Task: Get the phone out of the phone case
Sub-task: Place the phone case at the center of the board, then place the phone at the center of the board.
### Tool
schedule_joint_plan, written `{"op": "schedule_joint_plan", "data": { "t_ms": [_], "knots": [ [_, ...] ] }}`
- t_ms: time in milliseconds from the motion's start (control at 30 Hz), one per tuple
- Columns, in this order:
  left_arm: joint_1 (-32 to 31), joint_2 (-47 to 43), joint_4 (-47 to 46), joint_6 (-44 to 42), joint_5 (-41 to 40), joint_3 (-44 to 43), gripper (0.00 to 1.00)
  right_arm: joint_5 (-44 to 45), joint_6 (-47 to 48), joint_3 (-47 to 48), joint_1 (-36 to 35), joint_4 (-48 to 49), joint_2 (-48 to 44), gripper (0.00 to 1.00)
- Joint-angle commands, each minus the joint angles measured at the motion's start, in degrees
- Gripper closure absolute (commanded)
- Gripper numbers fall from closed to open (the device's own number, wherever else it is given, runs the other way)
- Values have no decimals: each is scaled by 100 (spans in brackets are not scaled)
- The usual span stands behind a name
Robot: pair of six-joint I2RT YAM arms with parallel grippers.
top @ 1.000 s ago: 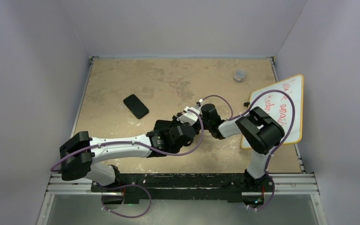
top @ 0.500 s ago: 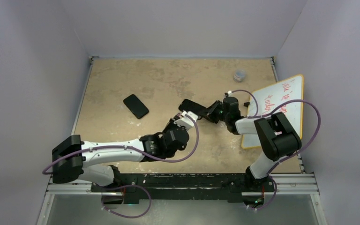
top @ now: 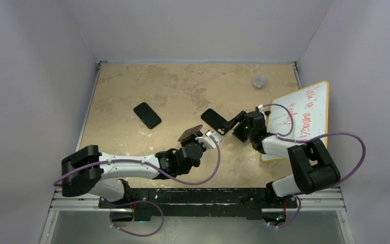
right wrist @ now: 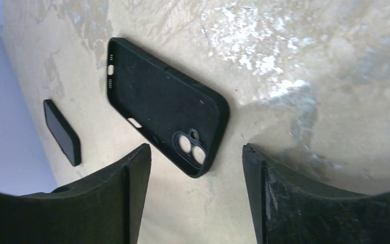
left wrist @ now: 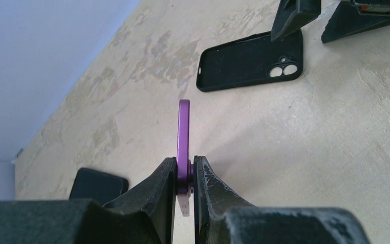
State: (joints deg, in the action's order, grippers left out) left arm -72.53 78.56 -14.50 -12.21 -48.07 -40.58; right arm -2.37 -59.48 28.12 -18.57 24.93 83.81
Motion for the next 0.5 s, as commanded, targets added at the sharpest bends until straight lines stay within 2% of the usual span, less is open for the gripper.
{"op": "schedule_joint_plan", "data": {
  "t_ms": [0, 167, 467],
  "knots": [
    [-33, 369, -1029, -873, 145, -39, 100, 583, 394, -78, 11, -580, -491, 30],
    [-33, 789, -1125, -1187, 1, -122, 100, 635, 784, -186, 5, -843, -1206, 27],
    [-8, 1861, -2145, -2289, 327, -150, 100, 588, 1262, -215, 10, -1301, -2565, 27]
  ]
}}
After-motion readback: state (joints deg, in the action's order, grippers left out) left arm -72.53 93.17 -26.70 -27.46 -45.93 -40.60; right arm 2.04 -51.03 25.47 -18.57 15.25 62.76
